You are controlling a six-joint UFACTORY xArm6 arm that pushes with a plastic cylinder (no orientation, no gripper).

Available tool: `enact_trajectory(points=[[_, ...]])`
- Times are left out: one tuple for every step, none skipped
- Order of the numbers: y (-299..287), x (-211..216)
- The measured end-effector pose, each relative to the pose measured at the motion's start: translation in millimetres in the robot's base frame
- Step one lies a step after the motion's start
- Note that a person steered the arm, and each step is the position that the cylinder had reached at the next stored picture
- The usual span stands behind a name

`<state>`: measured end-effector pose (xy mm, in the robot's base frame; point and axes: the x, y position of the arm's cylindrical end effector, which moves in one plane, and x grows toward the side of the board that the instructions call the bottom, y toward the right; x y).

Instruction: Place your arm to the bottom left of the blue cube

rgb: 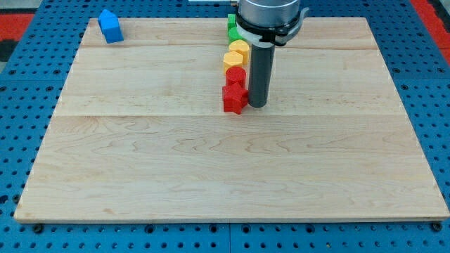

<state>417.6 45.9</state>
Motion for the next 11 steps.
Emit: enact_trajectory(points=[[0.5, 0.0], [31.7, 0.0], [50.9, 37.0], [15.1, 103.1], [-82.8, 121.6], [-172.4, 100.6], [-219.6, 51.4], [-248.9, 5.2], [-270.2, -32.9], [-289.3, -70.1], [-309.2, -103.9]])
